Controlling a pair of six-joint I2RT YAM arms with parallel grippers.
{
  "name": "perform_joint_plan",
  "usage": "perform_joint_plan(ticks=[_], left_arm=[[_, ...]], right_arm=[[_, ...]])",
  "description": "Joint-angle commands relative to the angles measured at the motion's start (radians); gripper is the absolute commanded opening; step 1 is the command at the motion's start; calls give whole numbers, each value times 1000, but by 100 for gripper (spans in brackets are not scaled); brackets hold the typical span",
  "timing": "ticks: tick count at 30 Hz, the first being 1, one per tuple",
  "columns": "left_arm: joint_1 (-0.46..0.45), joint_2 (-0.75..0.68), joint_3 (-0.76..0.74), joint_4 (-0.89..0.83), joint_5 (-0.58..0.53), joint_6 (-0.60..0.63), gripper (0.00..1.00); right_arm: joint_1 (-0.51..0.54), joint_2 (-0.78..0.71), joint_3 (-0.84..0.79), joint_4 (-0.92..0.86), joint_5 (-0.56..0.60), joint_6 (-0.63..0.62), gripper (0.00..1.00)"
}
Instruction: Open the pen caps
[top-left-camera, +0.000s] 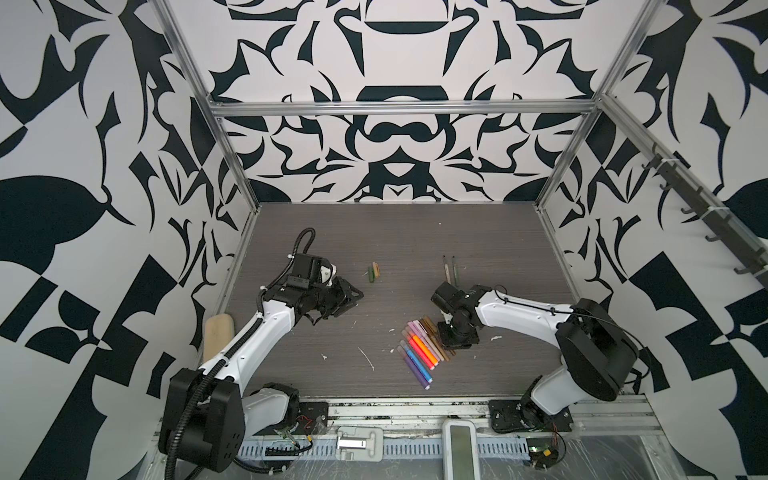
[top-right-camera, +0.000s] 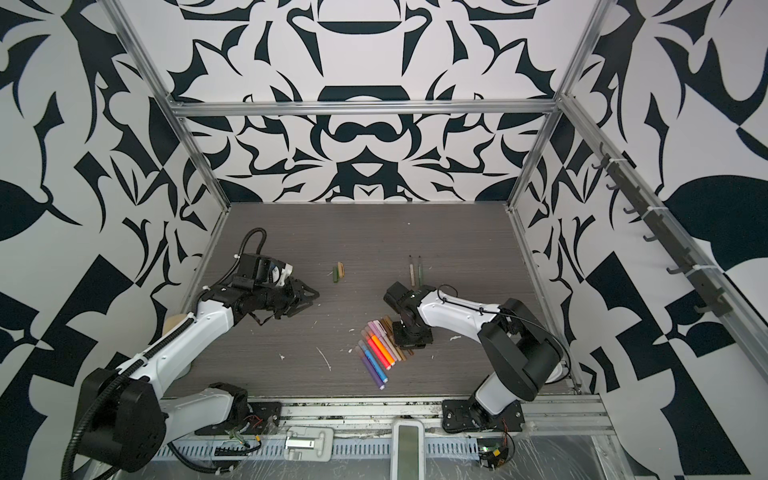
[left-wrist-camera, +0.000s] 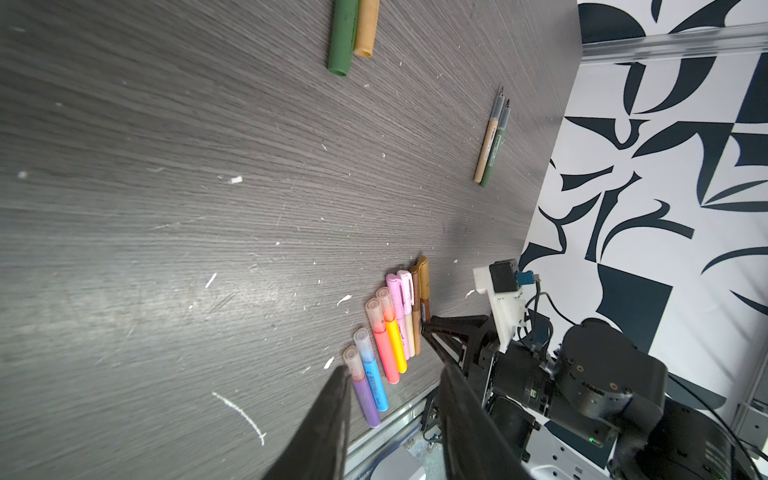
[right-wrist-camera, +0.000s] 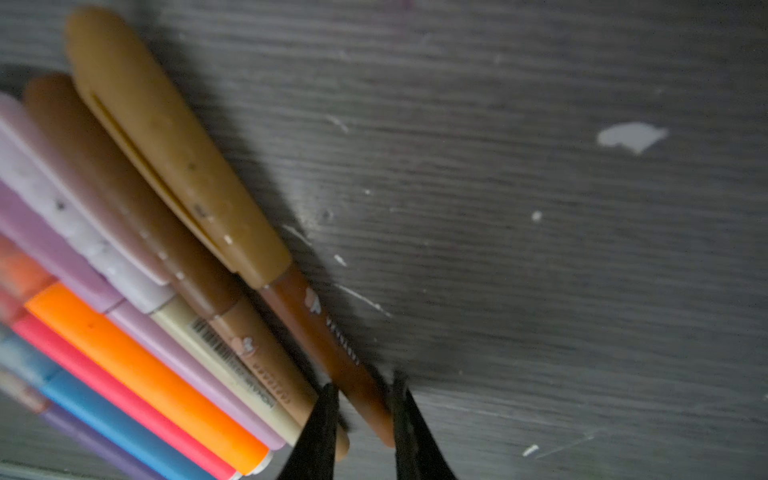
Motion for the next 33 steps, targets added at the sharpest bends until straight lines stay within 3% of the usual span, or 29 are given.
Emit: perform_joint_plan(ticks=[1, 10, 15, 21, 25, 33], left_arm=[[33, -43, 24, -51, 13, 18, 40], [70, -81, 62, -37, -18, 35, 45], [70, -69, 55, -26, -72, -119, 43], [61, -159, -76, 54, -96, -345, 43], [60, -223, -75, -42, -120, -358, 43], [57, -303, -53, -160, -167, -317, 46]], right_arm=[[-2, -17, -1, -32, 36, 9, 26], [-2, -19, -5, -89, 76, -6, 27], [-4, -86, -29, -132, 122, -14, 18], [-24, -206, -30, -167, 98, -88, 6], [-32, -293, -4, -186, 104, -138, 0], [-34, -401, 47, -226, 69, -138, 0]])
